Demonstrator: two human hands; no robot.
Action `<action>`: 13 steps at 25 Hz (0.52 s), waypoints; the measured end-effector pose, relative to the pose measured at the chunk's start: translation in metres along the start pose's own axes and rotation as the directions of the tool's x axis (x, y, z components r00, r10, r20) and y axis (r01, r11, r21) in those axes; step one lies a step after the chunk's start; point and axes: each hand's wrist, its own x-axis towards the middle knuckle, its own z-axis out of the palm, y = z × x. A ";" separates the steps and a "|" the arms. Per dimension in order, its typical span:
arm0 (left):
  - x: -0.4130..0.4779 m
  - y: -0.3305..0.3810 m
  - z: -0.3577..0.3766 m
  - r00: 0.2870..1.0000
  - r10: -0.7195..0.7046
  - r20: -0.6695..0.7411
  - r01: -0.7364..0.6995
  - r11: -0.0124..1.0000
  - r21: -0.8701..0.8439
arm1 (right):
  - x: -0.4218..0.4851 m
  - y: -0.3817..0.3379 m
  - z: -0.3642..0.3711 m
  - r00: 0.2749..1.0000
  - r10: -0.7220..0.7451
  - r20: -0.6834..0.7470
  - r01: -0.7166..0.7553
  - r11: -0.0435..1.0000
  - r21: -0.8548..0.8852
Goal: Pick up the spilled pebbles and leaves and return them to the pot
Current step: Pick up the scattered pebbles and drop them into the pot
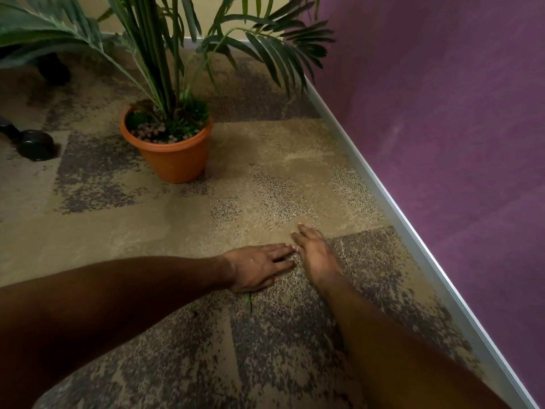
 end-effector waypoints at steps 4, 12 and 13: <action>-0.001 -0.008 0.001 0.990 0.144 0.003 -0.144 0.989 0.043 | 0.003 -0.001 -0.005 0.993 0.117 -0.026 -0.109 0.975 0.195; -0.031 -0.024 -0.015 0.994 0.028 -0.101 -0.030 0.999 -0.019 | 0.002 -0.004 -0.017 0.986 0.128 -0.105 -0.122 0.991 0.058; -0.037 -0.027 -0.017 0.995 -0.007 -0.104 0.004 1.000 -0.021 | 0.001 -0.006 -0.018 0.986 0.126 -0.105 -0.123 0.992 0.038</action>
